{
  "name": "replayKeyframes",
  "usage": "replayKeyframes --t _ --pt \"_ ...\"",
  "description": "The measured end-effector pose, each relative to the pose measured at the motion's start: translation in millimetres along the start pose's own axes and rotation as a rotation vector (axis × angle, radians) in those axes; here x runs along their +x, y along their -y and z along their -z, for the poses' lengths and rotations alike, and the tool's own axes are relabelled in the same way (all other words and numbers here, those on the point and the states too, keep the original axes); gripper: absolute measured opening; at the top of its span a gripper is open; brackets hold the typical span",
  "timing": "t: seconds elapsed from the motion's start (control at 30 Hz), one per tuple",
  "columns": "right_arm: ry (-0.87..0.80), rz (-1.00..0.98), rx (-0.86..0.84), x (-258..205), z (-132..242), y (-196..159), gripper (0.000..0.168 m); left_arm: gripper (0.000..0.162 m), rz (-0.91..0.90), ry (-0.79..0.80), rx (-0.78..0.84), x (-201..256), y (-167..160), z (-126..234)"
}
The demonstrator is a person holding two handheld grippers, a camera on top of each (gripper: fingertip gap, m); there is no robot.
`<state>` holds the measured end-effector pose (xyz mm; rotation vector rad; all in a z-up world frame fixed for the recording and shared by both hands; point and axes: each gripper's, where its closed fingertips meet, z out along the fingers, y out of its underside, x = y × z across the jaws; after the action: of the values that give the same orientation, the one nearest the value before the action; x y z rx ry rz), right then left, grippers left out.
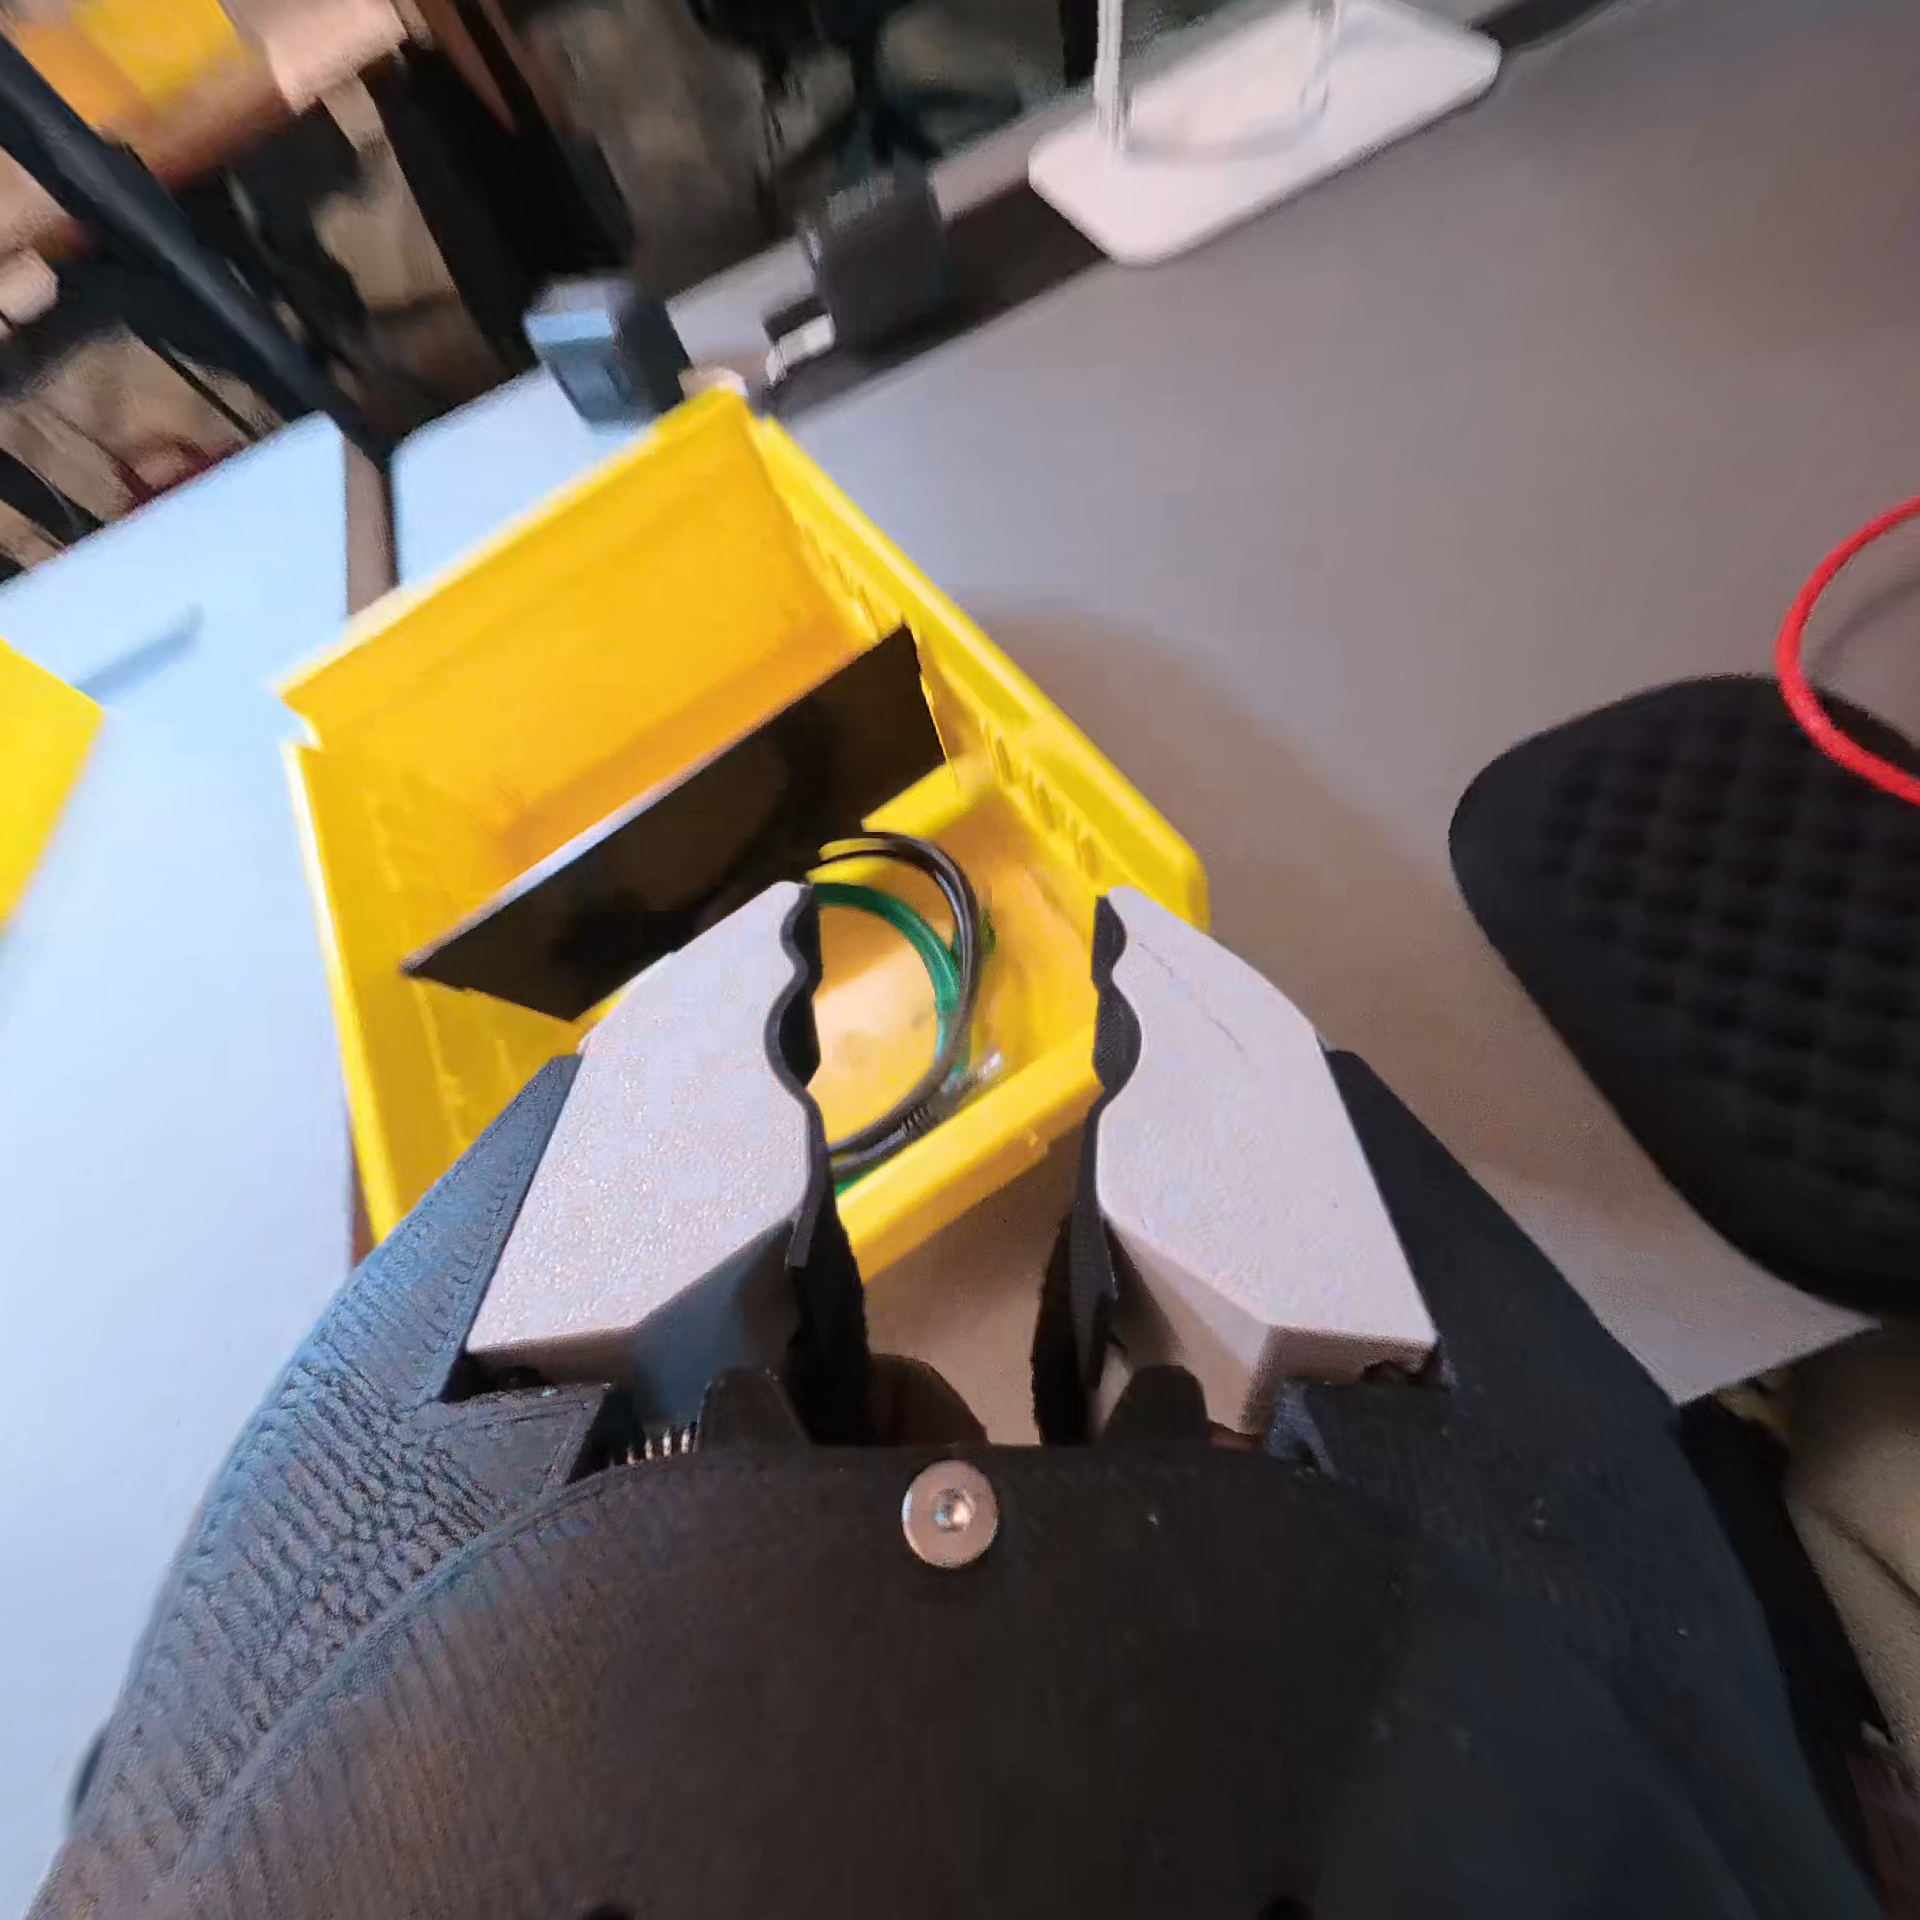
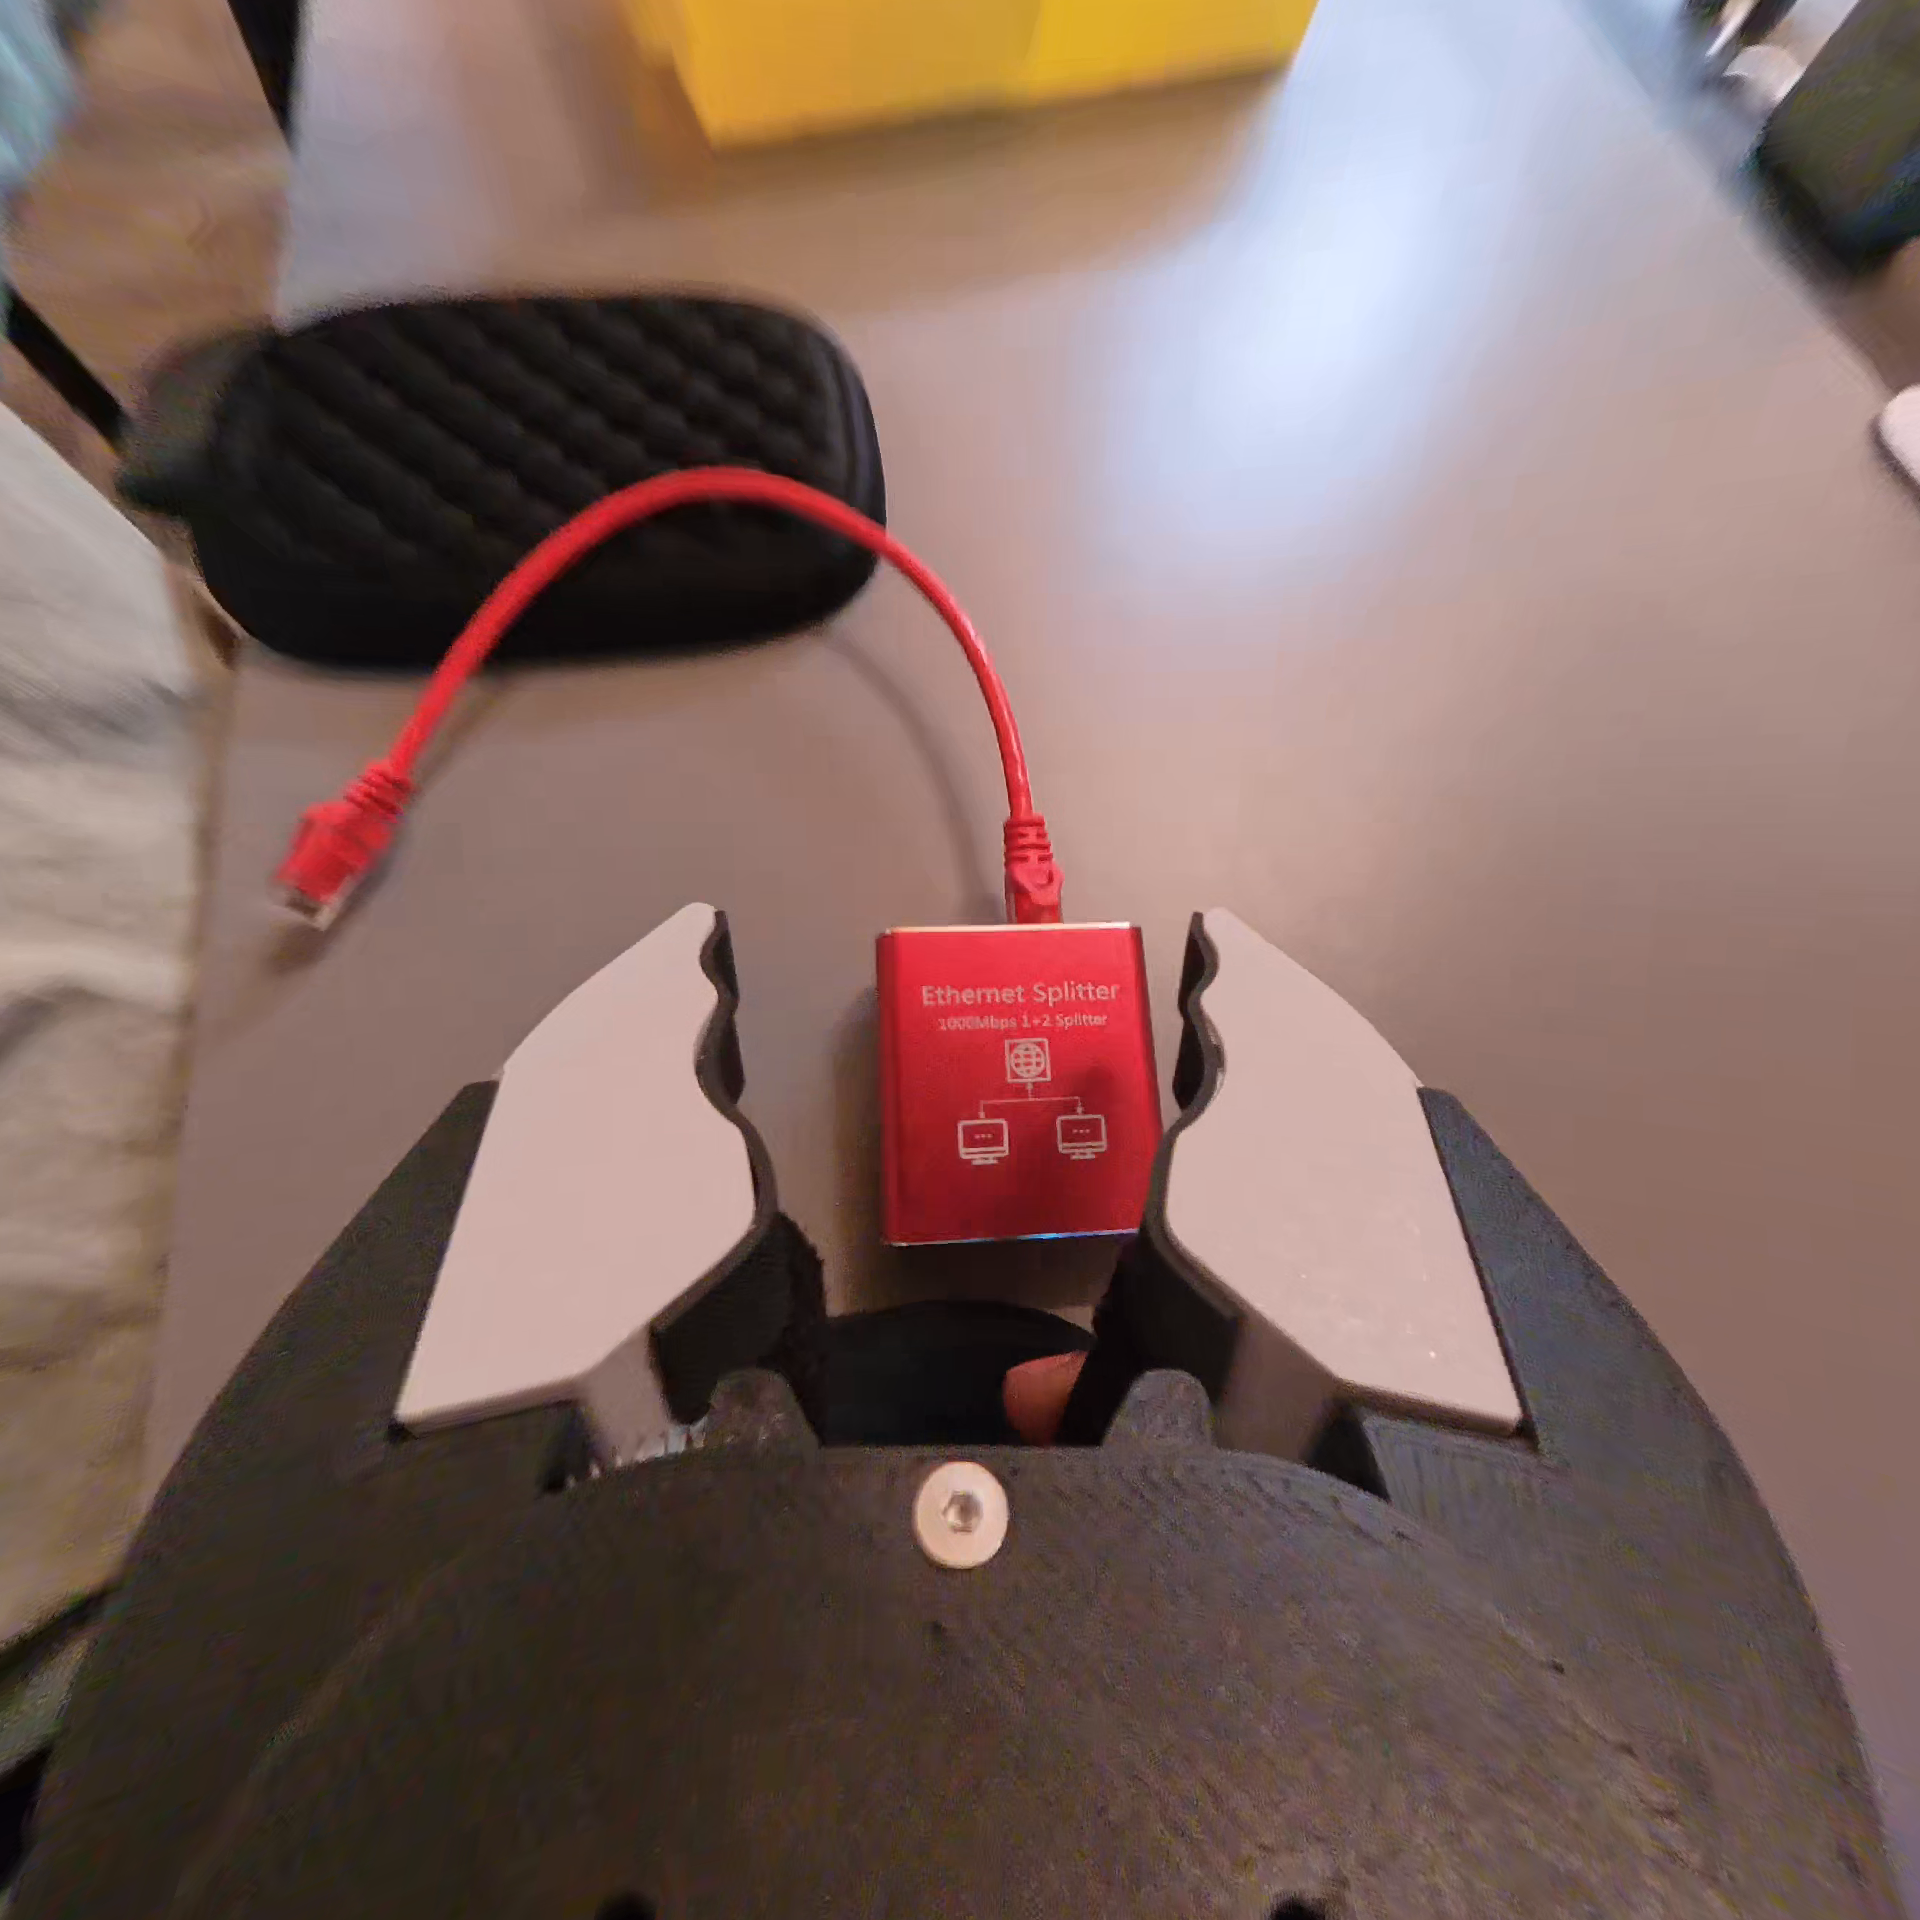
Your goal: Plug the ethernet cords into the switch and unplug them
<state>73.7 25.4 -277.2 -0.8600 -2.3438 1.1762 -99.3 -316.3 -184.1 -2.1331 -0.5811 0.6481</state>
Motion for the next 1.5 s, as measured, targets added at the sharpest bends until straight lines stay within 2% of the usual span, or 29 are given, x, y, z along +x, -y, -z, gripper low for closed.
replayKeyframes --t 0.13,0.27,0.37,0.4,0.5,0.6,0.67,0.77,0.83,0.93,1.0,1.1,1.17,1.27,1.37,1.5 --pt "0.015 -0.063 0.174 -6 13 9 0.077 0.04 0.035 -0.027 -0.149 -4 -40 -40" --pt "0.02 -0.088 0.226 -11 19 8 0.071 0.036 0.059 -0.083 -0.186 1 -56 -70" --pt "0.013 -0.078 0.247 -12 21 10 0.068 0.035 0.031 -0.056 -0.273 -4 -72 -85" --pt "0.017 -0.084 0.246 -12 21 10 0.068 0.032 0.009 -0.056 -0.306 -4 -77 -88" --pt "0.017 -0.096 0.229 -11 17 6 0.066 0.007 -0.028 -0.092 -0.339 3 -82 -90" --pt "0.02 -0.087 0.194 -13 12 2 0.065 0.007 -0.03 -0.023 -0.27 -5 -66 -79" --pt "0.025 -0.083 0.171 -14 9 0 0.065 0.006 -0.002 0.013 -0.168 -12 -45 -65" --pt "0.027 -0.08 0.162 -15 8 -1 0.064 0.006 0.065 0.08 0.099 -24 1 -36" --pt "0.012 -0.079 0.174 -13 9 0 0.064 0.007 0.088 0.069 0.354 -22 41 -9" --pt "-0.027 -0.075 0.198 -10 12 4 0.064 0.006 0.157 -0.071 0.758 1 97 44" --pt "-0.047 -0.062 0.208 -10 13 7 0.065 0.006 0.252 -0.225 0.987 20 124 76" --pt "-0.047 -0.036 0.234 -16 12 14 0.066 0.007 0.417 -0.489 1.174 44 146 98" --pt "-0.047 -0.018 0.258 -20 12 22 0.066 0.006 0.489 -0.68 1.195 64 155 97" --pt "-0.074 0.044 0.326 -28 17 47 0.065 0.006 0.603 -0.879 1.165 91 166 83" --pt "-0.107 0.153 0.431 -42 23 85 0.061 0.006 0.681 -0.974 1.091 122 174 58" --pt "-0.212 0.302 0.538 -55 26 134 0.066 0.006 0.789 -1.159 1.026 164 183 39"
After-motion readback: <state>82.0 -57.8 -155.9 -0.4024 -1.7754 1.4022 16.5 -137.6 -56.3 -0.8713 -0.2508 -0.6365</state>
